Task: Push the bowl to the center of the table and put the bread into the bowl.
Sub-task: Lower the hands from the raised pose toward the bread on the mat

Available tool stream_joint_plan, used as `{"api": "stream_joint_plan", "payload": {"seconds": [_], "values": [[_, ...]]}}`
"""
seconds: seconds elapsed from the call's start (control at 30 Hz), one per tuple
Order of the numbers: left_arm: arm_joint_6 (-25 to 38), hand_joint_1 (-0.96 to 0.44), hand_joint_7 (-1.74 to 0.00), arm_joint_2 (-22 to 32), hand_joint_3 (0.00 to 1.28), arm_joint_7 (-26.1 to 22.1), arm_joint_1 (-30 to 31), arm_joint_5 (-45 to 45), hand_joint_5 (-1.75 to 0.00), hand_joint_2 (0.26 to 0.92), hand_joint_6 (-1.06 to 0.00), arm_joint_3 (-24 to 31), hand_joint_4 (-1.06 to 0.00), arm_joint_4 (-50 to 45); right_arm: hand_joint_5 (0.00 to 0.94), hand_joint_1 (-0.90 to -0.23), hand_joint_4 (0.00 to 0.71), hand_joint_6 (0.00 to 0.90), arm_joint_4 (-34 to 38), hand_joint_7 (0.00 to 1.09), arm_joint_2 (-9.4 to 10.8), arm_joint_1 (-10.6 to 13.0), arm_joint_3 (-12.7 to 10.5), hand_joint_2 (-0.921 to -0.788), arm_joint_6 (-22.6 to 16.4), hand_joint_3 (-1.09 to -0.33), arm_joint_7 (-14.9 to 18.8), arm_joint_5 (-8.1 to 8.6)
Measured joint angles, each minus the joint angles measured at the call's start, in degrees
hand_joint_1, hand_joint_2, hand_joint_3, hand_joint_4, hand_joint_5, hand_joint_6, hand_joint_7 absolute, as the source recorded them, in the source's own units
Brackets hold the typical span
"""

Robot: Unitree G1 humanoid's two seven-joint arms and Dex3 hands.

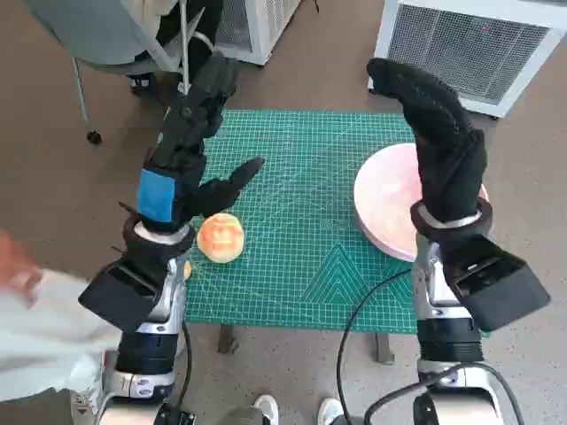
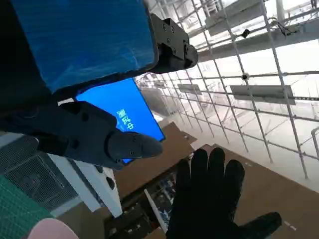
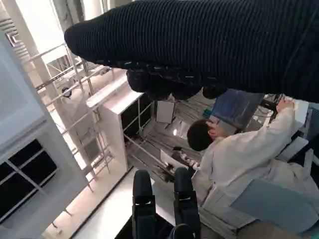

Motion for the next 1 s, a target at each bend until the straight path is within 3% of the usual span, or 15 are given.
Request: {"api": "stream_joint_plan", "payload": {"seconds": [1.0], "values": [[1.0,-0.29,-0.02,1.1,0.27,-0.6,-1.3,-0.1,0.0,0.921,-0.35,0.0,-0.29,-0.2,0.053,-0.586,0.332,-0.001,2.1,0.75,-0.4,0.4,-0.3,-0.921,-2.5,-0.785,-0.1,-0.44]]}}
